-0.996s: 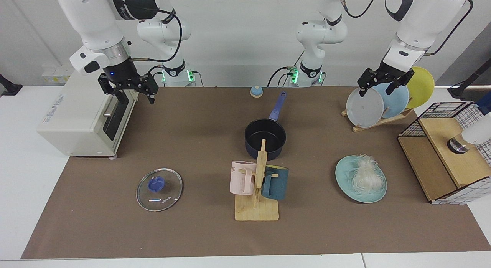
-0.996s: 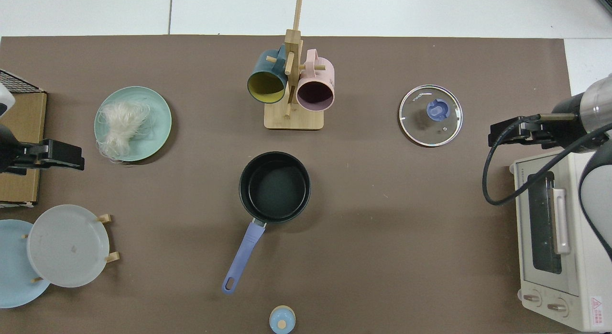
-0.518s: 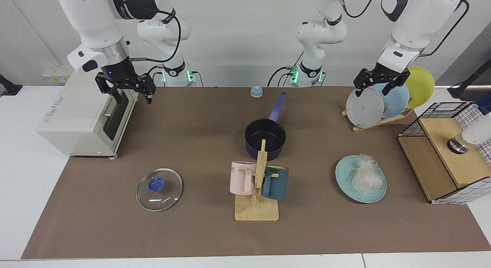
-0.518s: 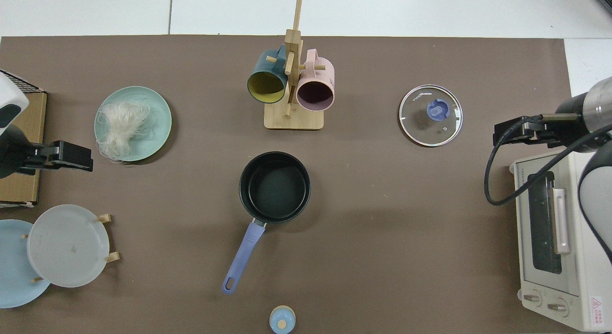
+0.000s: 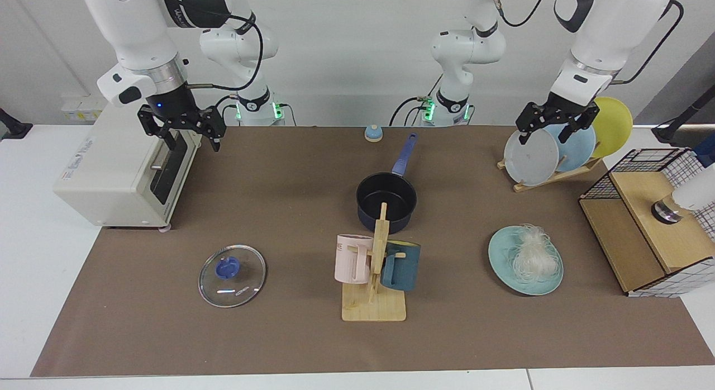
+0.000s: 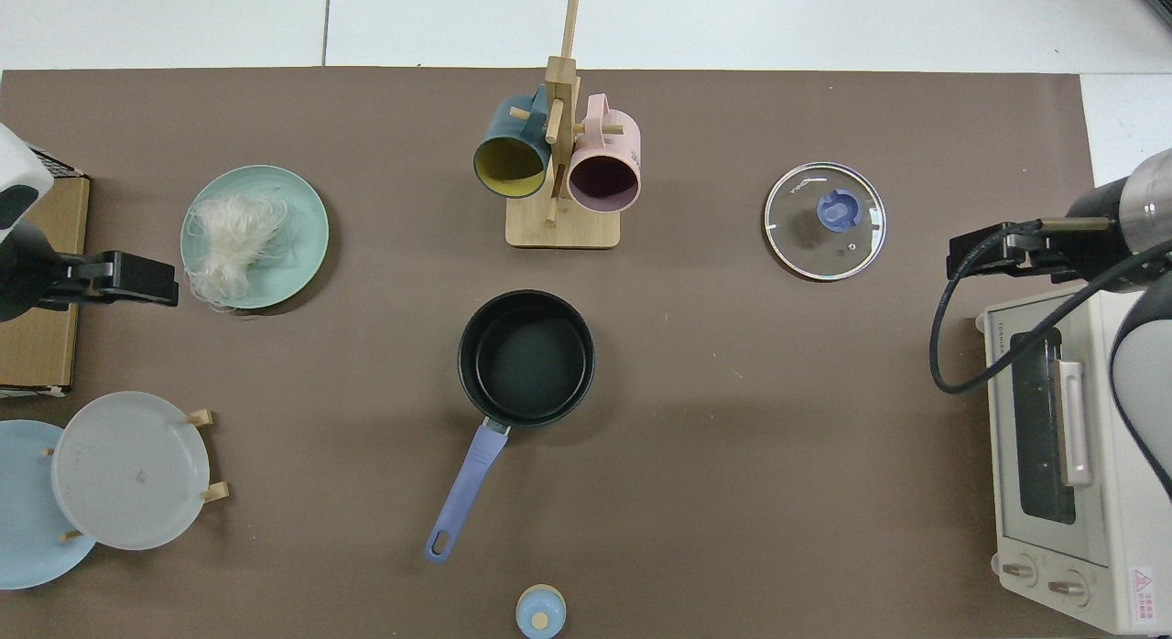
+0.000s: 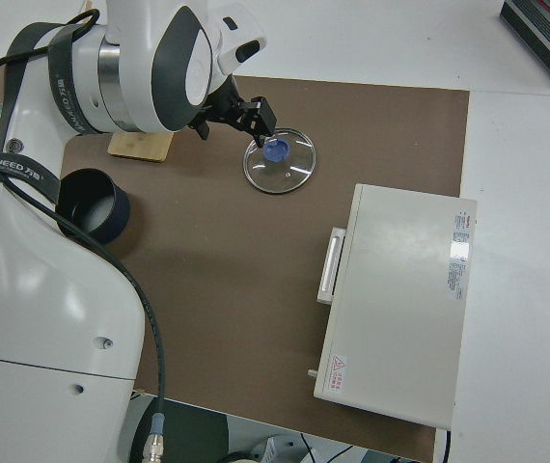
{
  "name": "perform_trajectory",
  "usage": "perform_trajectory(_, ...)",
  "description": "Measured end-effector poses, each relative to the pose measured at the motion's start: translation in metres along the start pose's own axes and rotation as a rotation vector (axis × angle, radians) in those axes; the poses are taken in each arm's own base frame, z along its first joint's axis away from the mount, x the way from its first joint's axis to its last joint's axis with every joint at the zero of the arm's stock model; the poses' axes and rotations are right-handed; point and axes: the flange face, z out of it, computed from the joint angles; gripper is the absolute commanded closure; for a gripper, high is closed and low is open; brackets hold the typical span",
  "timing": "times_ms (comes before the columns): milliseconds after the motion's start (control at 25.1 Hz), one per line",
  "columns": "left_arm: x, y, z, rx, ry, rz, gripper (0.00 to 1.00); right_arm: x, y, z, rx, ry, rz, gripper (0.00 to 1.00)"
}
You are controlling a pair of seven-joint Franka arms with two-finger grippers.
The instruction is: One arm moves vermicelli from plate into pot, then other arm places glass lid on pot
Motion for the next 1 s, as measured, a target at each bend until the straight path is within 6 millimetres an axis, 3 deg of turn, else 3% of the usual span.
perform_trajectory(199, 0.029, -0.011, 0.019, 0.004, 0.018, 0.026, 0.00, 0.000, 0.001, 0.000, 0.000, 0.001, 0.002, 0.00)
perform_trajectory(598, 0.090, -0.028, 0.099, 0.018, 0.080, 0.080, 0.00, 0.000, 0.003, 0.000, 0.000, -0.001, 0.005, 0.00)
perform_trajectory(996, 0.117, -0.045, 0.166, 0.024, 0.067, 0.069, 0.00, 0.013, 0.001, 0.006, -0.001, 0.002, 0.004, 0.00)
